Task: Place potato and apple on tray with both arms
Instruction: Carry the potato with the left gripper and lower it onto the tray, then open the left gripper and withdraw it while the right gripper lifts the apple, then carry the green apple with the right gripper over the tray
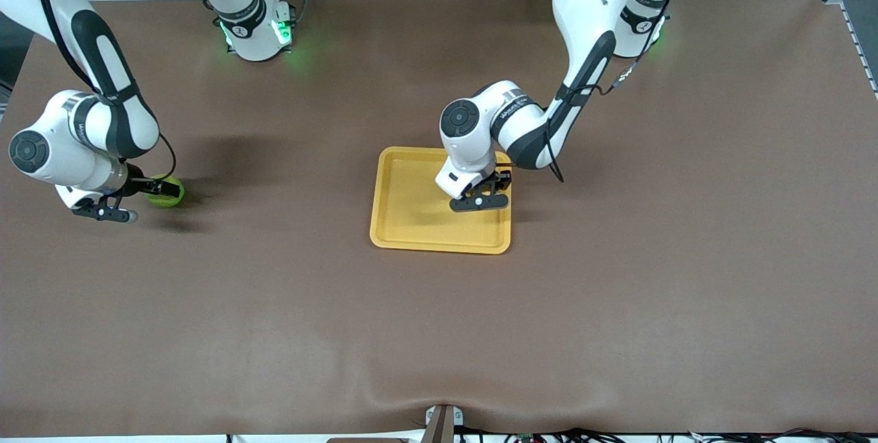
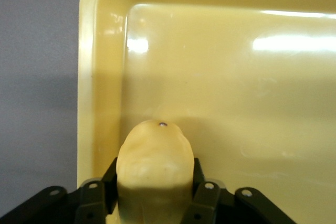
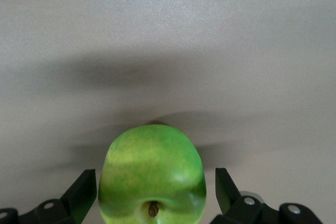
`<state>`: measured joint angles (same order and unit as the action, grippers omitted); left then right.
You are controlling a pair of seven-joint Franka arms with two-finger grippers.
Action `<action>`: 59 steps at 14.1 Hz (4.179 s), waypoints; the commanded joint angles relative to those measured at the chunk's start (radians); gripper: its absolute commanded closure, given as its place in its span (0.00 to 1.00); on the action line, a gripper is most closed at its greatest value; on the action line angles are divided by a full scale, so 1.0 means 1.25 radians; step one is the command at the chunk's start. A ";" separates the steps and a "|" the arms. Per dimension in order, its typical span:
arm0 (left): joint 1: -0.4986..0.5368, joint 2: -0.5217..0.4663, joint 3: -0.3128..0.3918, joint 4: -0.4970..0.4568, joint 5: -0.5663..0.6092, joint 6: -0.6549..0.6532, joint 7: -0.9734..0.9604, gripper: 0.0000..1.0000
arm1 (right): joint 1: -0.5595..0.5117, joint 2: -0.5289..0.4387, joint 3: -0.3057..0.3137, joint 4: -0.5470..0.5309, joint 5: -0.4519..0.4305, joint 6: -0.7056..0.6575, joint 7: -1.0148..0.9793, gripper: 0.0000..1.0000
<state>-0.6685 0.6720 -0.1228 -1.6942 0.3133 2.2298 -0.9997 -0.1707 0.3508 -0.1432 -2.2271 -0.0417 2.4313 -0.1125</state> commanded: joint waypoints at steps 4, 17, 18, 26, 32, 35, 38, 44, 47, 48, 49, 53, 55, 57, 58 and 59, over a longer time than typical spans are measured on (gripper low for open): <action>-0.005 -0.003 0.010 0.067 0.024 -0.046 -0.021 0.00 | -0.022 0.029 0.016 -0.027 0.016 0.070 -0.013 0.32; 0.250 -0.242 0.000 0.181 -0.125 -0.357 0.321 0.00 | -0.018 0.014 0.091 -0.026 0.025 0.036 0.017 1.00; 0.272 -0.267 0.000 0.180 -0.141 -0.388 0.348 0.00 | -0.017 0.010 0.107 -0.025 0.047 0.024 0.039 1.00; 0.502 -0.442 -0.001 0.083 -0.219 -0.517 0.611 0.00 | 0.008 -0.014 0.259 -0.003 0.118 -0.032 0.288 1.00; 0.531 -0.538 -0.004 -0.025 -0.226 -0.478 0.670 0.00 | 0.049 -0.008 0.344 0.048 0.118 -0.031 0.505 1.00; 0.529 -0.572 0.005 -0.028 -0.222 -0.504 0.732 0.00 | 0.077 -0.006 0.372 0.077 0.119 -0.031 0.589 1.00; 0.503 -0.578 0.039 -0.007 -0.214 -0.510 0.795 0.00 | 0.139 0.030 0.375 0.147 0.147 -0.031 0.675 1.00; 0.495 -0.600 0.052 0.025 -0.215 -0.523 0.890 0.00 | 0.252 0.141 0.374 0.309 0.152 -0.031 0.923 1.00; 0.497 -0.615 0.054 0.025 -0.215 -0.526 0.891 0.00 | 0.342 0.186 0.346 0.363 0.149 -0.028 1.006 1.00; 0.496 -0.615 0.052 0.025 -0.215 -0.528 0.888 0.00 | 0.407 0.193 0.286 0.379 0.149 -0.029 1.037 1.00; 0.496 -0.615 0.049 0.026 -0.215 -0.531 0.889 0.00 | 0.473 0.193 0.229 0.379 0.151 -0.028 1.062 1.00; 0.497 -0.608 0.053 0.049 -0.220 -0.533 0.887 0.00 | 0.522 0.194 0.197 0.380 0.182 -0.031 1.083 1.00; 0.488 -0.601 0.049 0.073 -0.215 -0.531 0.891 0.00 | 0.530 0.200 0.197 0.380 0.181 -0.031 1.085 1.00; 0.489 -0.601 0.033 0.075 -0.214 -0.532 0.881 0.00 | 0.538 0.202 0.193 0.380 0.181 -0.031 1.085 1.00; 0.495 -0.599 0.033 0.075 -0.214 -0.531 0.881 0.00 | 0.540 0.205 0.193 0.379 0.182 -0.031 1.086 1.00; 0.497 -0.594 0.037 0.075 -0.215 -0.532 0.881 0.00 | 0.548 0.211 0.194 0.380 0.182 -0.028 1.089 1.00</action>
<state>-0.0536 -0.0860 -0.0772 -1.6222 0.0422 1.5807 0.0956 0.4827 0.5935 0.1156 -1.7763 0.1678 2.4040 1.2345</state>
